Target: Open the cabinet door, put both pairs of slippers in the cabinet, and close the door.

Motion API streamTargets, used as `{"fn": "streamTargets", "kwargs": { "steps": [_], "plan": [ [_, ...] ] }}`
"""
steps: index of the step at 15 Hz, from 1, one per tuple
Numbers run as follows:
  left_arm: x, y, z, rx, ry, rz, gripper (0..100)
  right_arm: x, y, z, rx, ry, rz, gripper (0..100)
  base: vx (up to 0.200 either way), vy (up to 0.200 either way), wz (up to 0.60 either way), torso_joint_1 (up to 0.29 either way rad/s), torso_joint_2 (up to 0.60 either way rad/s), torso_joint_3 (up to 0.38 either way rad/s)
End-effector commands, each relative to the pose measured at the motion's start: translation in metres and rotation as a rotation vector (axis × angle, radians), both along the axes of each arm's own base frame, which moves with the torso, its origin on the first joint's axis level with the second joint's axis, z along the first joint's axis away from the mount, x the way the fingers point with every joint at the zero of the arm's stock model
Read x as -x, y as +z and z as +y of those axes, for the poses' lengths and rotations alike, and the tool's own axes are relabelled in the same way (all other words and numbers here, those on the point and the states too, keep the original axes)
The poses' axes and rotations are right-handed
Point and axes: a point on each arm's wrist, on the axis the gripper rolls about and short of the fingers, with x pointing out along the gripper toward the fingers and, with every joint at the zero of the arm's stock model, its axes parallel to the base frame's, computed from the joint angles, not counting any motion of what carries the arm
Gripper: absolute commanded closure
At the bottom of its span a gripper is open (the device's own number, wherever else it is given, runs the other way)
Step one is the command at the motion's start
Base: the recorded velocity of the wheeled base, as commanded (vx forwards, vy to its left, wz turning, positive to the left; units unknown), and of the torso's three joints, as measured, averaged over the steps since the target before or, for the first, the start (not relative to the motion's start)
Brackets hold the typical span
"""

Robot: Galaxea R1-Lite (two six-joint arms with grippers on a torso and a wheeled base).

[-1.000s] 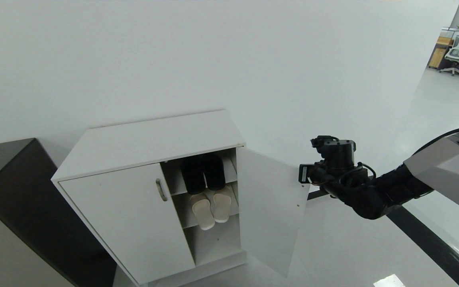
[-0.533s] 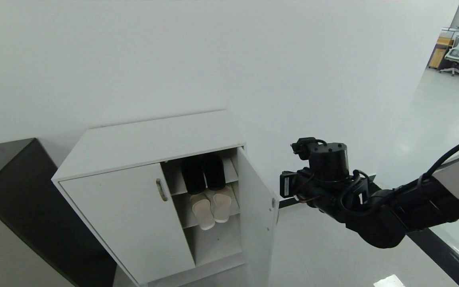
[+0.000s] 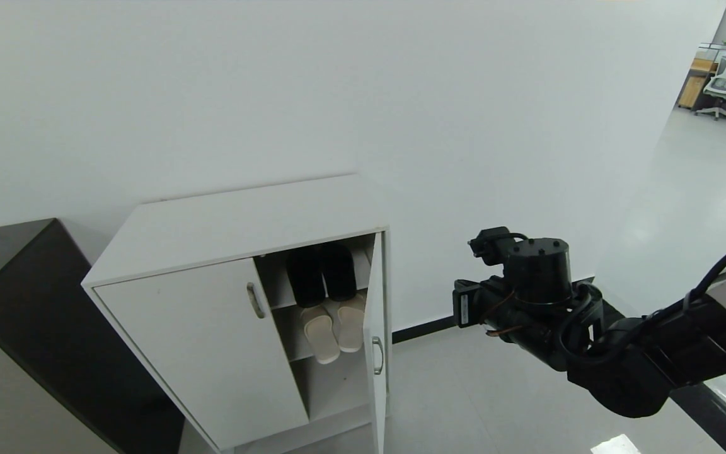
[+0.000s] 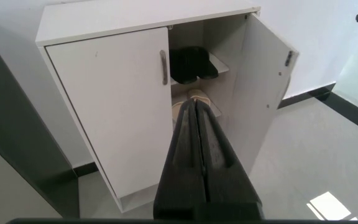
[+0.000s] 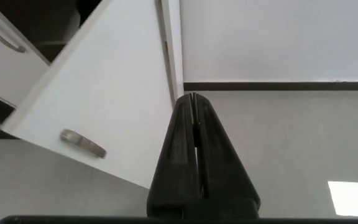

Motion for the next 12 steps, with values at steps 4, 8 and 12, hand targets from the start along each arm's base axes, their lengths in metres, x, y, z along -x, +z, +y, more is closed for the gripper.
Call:
{"fn": "streamTargets", "kwargs": {
  "steps": [4, 8, 12],
  "plan": [
    [0.0, 0.0, 0.0, 0.0, 0.0, 0.0, 100, 0.004, -0.004, 0.002, 0.013, 0.014, 0.012, 100, 0.0, 0.0, 0.0, 0.0, 0.0, 0.0],
    [0.0, 0.0, 0.0, 0.0, 0.0, 0.0, 100, 0.003, -0.009, 0.003, 0.032, 0.019, 0.017, 100, 0.0, 0.0, 0.0, 0.0, 0.0, 0.0],
    [0.0, 0.0, 0.0, 0.0, 0.0, 0.001, 100, 0.002, -0.012, 0.004, 0.036, 0.018, 0.024, 100, 0.0, 0.0, 0.6, 0.005, 0.0, 0.002]
  ]
}}
